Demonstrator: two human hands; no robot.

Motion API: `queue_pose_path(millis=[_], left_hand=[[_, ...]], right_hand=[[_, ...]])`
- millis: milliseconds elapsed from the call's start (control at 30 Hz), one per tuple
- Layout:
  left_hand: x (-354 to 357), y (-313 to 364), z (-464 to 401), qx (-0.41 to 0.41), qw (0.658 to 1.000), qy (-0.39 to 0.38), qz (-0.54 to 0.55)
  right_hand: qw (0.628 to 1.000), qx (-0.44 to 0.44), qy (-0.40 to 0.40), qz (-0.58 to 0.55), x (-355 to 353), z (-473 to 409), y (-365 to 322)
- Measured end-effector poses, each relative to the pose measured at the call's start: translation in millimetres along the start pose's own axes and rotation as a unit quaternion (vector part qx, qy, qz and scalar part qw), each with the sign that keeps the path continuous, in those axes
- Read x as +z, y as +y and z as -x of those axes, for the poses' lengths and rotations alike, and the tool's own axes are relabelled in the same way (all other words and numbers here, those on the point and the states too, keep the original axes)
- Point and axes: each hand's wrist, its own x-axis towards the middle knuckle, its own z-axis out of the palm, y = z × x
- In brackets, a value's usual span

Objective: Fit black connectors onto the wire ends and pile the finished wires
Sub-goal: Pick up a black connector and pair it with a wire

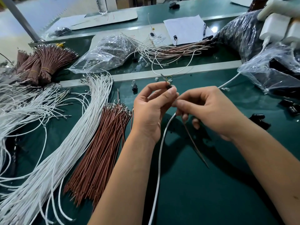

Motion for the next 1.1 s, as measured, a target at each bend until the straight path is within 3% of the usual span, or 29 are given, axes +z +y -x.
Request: queue_pose_path(millis=[133,467,767,933,1100], left_hand=[[0.6,-3.5,1.2,0.03,0.998,-0.018,-0.059],[2.0,-4.2,2.1,0.057,0.997,-0.016,-0.058],[4.1,-3.3,3.4,0.092,0.994,-0.036,-0.055],[5.6,-2.0,4.2,0.087,0.994,-0.032,-0.049],[2.7,-0.1,4.1,0.017,1.0,-0.02,-0.009]], right_hand=[[0.999,0.008,0.024,-0.024,-0.8,-1.7,5.3],[1.0,0.0,-0.012,-0.016,-3.6,-1.6,4.2],[0.999,-0.035,0.016,0.012,-2.0,-1.6,1.3],[0.998,-0.049,0.037,0.001,0.4,-1.6,-0.2],[0.999,-0.016,0.009,-0.038,0.1,-1.2,-1.1]])
